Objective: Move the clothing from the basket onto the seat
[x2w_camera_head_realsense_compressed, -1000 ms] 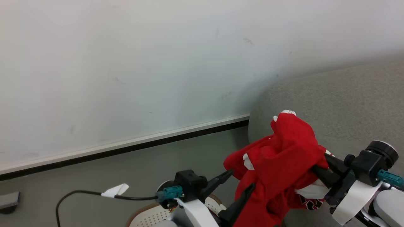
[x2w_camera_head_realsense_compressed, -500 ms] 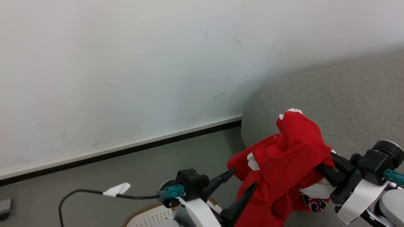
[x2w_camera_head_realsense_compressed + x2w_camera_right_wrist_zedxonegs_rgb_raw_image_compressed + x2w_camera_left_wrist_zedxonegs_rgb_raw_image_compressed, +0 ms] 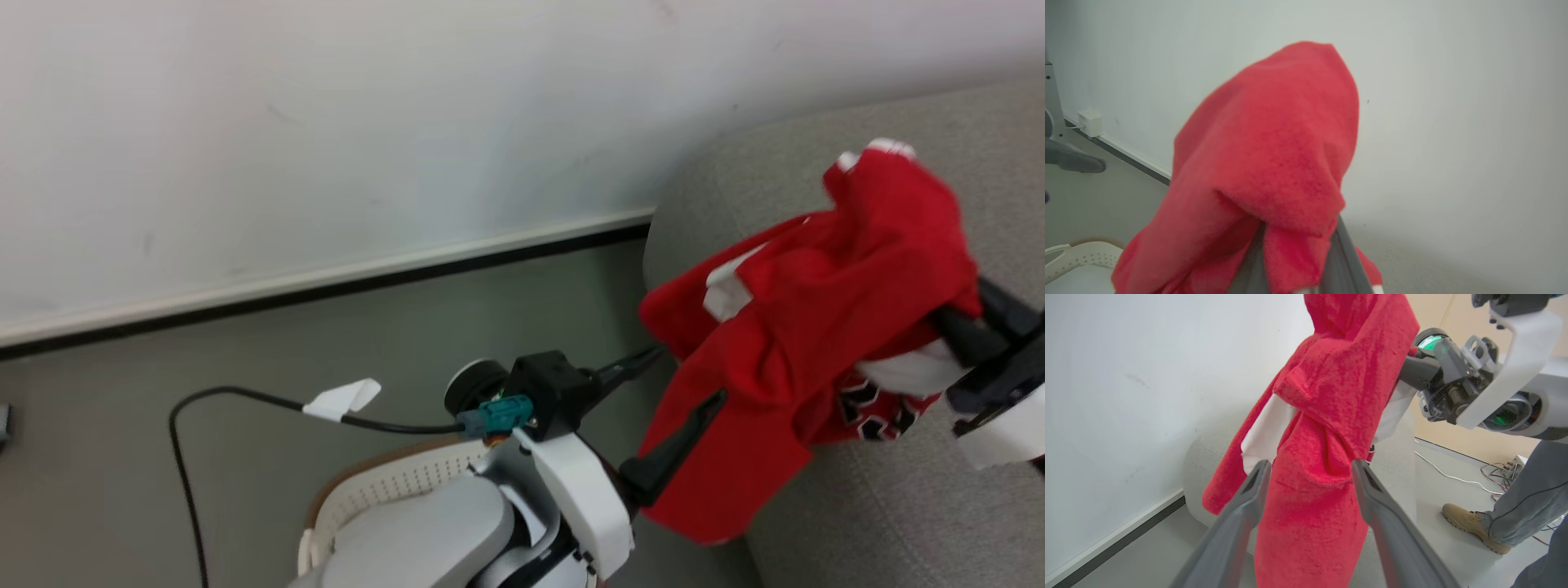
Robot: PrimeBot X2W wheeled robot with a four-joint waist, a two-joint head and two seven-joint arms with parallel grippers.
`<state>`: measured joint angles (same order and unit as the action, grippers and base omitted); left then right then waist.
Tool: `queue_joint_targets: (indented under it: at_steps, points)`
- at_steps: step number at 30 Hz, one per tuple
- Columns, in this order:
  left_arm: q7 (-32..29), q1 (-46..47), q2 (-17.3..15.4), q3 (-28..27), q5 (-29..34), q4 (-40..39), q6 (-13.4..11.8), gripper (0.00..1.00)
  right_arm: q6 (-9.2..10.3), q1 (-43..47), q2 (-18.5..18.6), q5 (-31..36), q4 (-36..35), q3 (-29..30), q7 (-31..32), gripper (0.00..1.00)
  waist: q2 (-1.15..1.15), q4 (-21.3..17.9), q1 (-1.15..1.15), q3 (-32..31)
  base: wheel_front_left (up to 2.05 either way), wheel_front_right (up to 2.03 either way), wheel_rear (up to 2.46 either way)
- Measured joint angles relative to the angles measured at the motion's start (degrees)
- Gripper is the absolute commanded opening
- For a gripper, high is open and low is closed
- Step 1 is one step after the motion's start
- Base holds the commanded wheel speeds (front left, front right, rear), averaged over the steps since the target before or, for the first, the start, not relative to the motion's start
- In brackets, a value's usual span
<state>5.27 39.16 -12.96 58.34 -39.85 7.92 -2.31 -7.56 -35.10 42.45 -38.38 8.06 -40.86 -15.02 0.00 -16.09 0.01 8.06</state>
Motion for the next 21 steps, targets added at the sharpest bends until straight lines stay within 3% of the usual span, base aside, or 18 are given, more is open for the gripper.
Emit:
queue_joint_targets:
  at_steps: [9, 16, 21]
  points:
    - [-3.75, 15.30, 3.11, -0.60, 6.67, 0.14, -0.57, 1.00, 0.00, -10.79, 5.24, 0.92, 2.38, 13.02, -0.02, 0.00, 0.00, 2.48, 0.01, 15.41, 0.00, 0.00, 0.00]
    - [-4.13, 22.17, 5.45, -0.30, 9.24, 1.47, 0.24, 1.00, 0.00, -21.91, 12.61, -0.56, 11.16, 20.04, -0.02, 0.00, 0.00, 4.28, 0.02, 27.25, 0.00, 0.00, 0.00]
    - [-3.22, 23.12, 6.82, 0.26, 10.07, 2.36, -0.01, 1.00, 0.00, -27.67, 17.30, -2.35, 17.50, 21.91, 0.00, 0.00, 0.00, 5.91, 0.02, 32.68, 0.00, 0.00, 0.00]
